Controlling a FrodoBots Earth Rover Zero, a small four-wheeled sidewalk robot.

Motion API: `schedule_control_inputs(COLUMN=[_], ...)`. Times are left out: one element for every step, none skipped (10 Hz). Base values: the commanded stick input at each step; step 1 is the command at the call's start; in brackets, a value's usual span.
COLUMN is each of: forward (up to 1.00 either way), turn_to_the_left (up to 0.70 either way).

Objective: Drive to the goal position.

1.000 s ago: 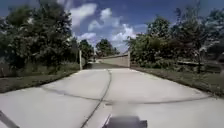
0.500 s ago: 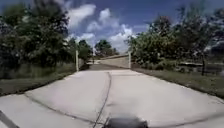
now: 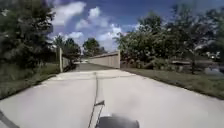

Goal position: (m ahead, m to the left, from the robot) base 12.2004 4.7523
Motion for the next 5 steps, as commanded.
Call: schedule_control_inputs(forward=[0.85, 0.85, 0.85, 0.85, 0.85], turn_to_the_left=[0.0, 0.0, 0.0, 0.0, 0.0])
